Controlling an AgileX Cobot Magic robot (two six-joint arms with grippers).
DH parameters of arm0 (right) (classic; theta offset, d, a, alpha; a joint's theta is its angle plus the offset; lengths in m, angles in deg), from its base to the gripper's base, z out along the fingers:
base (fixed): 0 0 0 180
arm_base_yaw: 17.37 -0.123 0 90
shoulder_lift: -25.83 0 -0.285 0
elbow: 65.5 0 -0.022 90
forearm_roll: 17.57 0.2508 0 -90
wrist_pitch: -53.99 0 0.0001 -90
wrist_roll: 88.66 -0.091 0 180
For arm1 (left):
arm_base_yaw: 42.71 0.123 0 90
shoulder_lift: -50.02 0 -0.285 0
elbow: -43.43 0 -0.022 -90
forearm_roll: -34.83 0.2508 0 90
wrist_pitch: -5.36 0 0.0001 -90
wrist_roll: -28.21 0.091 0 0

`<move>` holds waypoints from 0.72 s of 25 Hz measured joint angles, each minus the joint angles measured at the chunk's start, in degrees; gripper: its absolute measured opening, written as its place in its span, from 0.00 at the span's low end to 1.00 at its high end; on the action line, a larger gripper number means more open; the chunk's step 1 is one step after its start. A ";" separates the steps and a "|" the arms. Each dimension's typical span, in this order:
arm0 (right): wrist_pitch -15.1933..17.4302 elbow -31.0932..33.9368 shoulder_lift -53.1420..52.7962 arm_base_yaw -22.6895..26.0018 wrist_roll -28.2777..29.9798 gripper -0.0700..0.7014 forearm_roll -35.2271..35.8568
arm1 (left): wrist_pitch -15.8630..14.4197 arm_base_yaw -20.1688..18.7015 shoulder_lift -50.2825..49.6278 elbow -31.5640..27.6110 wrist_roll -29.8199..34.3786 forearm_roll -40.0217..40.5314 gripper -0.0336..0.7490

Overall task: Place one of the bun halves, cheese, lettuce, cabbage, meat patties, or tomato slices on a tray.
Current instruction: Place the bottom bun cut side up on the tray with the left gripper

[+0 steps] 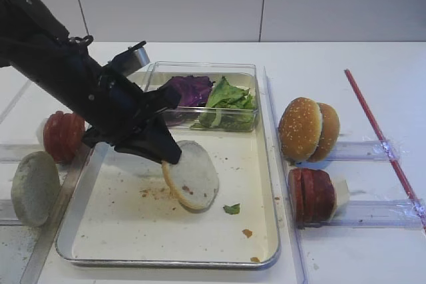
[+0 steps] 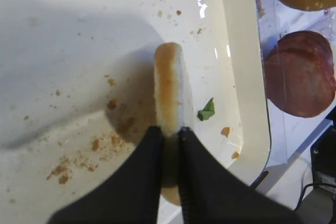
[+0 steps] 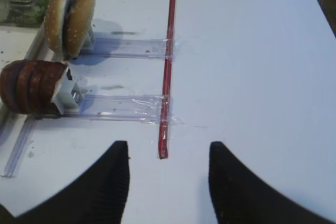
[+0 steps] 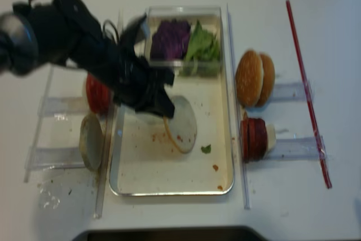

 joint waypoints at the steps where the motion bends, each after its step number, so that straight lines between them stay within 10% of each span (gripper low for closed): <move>1: 0.00 0.00 0.00 0.00 0.00 0.59 0.00 | 0.09 0.00 -0.10 0.00 0.00 0.00 0.11; 8: 0.00 0.00 0.00 0.00 0.00 0.59 0.00 | -0.23 1.25 -0.52 0.00 0.13 -0.48 0.13; 18: 0.00 0.00 0.00 0.00 0.00 0.59 0.00 | -1.22 1.67 -0.52 0.00 -0.37 0.89 0.42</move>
